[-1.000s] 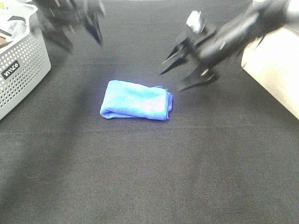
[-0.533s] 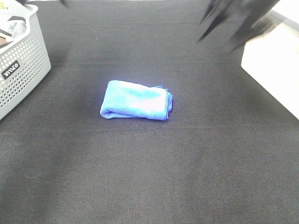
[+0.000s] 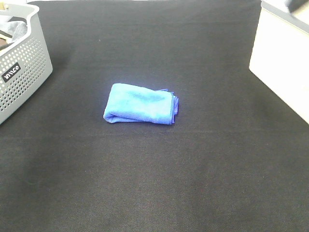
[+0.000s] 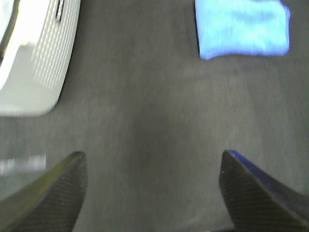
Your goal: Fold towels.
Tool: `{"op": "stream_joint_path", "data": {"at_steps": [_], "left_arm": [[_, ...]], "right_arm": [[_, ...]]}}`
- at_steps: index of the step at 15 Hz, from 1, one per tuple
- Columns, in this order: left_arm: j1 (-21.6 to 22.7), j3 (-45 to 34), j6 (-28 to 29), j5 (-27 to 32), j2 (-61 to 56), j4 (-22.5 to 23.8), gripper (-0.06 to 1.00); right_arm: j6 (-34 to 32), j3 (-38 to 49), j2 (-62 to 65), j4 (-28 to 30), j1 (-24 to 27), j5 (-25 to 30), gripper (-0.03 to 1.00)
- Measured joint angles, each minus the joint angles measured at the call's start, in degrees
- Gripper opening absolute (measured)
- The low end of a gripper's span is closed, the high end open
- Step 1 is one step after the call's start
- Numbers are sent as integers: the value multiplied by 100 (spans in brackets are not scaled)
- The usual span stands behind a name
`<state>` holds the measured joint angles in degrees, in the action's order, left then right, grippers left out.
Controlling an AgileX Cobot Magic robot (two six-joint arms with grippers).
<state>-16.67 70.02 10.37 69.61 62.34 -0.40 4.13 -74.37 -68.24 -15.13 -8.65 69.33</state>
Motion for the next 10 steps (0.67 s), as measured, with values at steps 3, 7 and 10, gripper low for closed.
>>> {"op": "stream_joint_path", "data": {"at_steps": [3,7,10], "left_arm": [[0,-1232,0,11,-1748,0,72],[0,-2355,0,29,-3862,0,72],[0,-3163,-304,-29,-5157,-6,72]], "right_arm": [[-11,1621,1524,52,0,-143,80],[-11,3266,3140,97,0,-264,80],[-11,4045,4366,401,0,-424,80]]}}
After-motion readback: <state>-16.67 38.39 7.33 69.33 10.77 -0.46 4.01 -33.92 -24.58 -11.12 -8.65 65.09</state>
